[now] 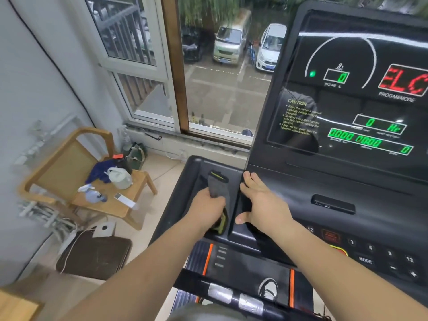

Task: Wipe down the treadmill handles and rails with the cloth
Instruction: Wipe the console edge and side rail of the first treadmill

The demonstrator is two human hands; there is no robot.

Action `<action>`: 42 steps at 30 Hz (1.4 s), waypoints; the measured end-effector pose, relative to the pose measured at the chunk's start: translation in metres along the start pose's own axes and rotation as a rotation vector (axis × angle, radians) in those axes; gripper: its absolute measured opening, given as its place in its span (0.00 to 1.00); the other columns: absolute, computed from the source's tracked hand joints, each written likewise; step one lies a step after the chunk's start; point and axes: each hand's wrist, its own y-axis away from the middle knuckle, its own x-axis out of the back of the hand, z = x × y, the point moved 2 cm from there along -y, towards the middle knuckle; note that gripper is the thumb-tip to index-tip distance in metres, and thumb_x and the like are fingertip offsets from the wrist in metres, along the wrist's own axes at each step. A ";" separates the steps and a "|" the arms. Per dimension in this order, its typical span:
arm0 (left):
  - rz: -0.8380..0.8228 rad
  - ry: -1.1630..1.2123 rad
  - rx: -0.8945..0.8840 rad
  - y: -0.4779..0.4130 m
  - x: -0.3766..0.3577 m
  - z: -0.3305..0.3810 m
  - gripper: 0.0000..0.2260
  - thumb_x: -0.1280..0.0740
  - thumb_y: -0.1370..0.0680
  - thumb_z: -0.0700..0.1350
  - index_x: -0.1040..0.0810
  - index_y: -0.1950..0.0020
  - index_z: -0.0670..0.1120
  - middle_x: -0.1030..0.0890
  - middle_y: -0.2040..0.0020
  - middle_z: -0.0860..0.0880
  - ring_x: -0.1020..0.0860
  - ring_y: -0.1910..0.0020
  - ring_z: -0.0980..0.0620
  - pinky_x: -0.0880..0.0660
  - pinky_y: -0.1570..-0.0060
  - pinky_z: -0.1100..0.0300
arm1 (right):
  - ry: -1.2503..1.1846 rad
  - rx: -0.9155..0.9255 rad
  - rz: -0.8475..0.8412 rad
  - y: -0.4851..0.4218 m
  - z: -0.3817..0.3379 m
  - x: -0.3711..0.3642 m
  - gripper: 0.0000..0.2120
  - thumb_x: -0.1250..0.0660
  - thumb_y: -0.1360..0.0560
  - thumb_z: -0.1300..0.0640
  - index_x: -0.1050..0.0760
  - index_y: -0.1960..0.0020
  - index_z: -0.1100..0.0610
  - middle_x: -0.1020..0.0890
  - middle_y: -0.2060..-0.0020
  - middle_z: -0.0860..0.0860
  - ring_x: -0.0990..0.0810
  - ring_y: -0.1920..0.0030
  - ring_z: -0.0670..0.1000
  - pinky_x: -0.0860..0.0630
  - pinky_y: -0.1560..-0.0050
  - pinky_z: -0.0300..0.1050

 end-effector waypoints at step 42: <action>0.139 -1.169 -0.520 0.000 0.001 -0.042 0.31 0.38 0.26 0.53 0.30 0.23 0.46 0.40 0.18 0.41 0.43 0.19 0.38 0.40 0.25 0.38 | 0.360 0.023 0.037 -0.016 -0.005 0.019 0.73 0.25 0.41 0.25 0.66 0.17 0.56 0.73 0.21 0.50 0.75 0.22 0.51 0.62 0.18 0.54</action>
